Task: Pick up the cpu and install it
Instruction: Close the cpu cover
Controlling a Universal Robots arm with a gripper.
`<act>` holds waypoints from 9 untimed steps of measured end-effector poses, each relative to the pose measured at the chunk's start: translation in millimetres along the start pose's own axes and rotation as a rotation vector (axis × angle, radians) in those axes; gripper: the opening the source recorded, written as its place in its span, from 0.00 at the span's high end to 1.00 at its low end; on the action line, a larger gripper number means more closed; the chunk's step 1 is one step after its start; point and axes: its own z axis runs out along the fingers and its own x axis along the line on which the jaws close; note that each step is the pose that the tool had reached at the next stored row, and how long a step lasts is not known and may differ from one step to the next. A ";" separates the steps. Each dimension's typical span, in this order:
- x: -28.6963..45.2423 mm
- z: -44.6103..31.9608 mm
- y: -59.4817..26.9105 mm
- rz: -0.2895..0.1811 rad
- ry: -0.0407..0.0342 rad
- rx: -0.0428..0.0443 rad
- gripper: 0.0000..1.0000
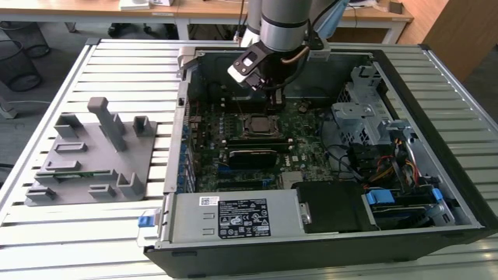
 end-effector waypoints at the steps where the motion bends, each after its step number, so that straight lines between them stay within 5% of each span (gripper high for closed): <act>1: -1.0 0.3 -0.9 -0.001 0.0001 -0.0001 0.89; 9: -3.0 3.7 -13.6 -0.025 0.0003 0.0001 0.89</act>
